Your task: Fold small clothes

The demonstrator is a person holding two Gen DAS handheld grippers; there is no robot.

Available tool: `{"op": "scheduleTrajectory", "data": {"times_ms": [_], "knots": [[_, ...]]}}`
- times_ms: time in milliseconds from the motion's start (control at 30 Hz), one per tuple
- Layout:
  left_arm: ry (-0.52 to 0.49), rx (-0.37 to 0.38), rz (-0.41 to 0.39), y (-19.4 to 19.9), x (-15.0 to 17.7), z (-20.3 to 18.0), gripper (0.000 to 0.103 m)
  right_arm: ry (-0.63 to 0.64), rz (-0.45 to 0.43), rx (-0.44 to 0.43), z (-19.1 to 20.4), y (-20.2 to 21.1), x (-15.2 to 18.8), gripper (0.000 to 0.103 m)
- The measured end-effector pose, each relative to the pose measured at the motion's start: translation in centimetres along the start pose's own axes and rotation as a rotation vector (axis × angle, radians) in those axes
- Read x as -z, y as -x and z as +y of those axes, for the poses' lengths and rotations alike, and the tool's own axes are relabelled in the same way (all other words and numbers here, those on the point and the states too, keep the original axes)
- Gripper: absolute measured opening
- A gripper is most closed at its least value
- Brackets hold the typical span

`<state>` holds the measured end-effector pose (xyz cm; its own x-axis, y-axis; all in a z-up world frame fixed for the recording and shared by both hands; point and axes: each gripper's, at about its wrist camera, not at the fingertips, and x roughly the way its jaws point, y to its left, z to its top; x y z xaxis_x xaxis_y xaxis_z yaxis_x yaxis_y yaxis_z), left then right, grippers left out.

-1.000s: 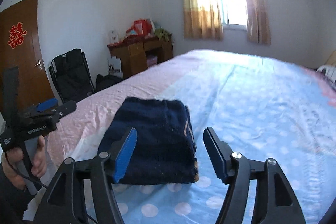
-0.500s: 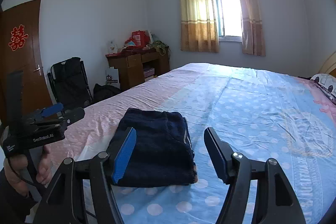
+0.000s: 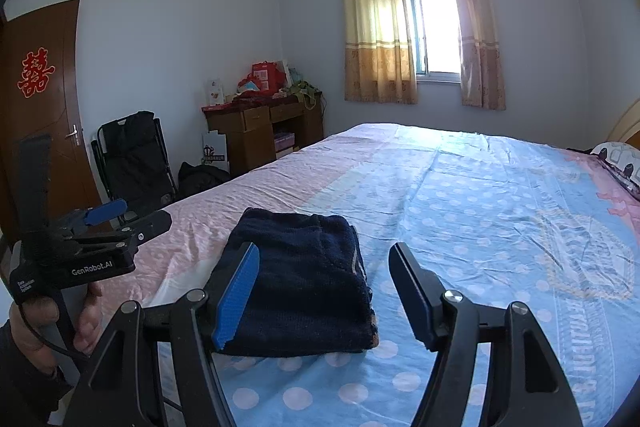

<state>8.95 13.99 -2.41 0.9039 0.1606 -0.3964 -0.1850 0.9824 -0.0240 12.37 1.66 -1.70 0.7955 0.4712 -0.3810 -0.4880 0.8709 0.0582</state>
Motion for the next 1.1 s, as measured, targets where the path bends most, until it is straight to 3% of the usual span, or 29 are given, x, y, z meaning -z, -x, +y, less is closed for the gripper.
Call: {"op": "scheduleTrajectory", "data": {"times_ms": [567,1100], "knots": [[-0.020,0.022,0.000,0.6,-0.2,-0.4,0.103,0.001,-0.081,0.031,0.2,2.1,-0.6,0.069],[-0.014,-0.029,-0.029,0.7,-0.1,0.1,0.103,0.015,-0.084,0.021,0.4,1.8,-0.6,0.069]]}}
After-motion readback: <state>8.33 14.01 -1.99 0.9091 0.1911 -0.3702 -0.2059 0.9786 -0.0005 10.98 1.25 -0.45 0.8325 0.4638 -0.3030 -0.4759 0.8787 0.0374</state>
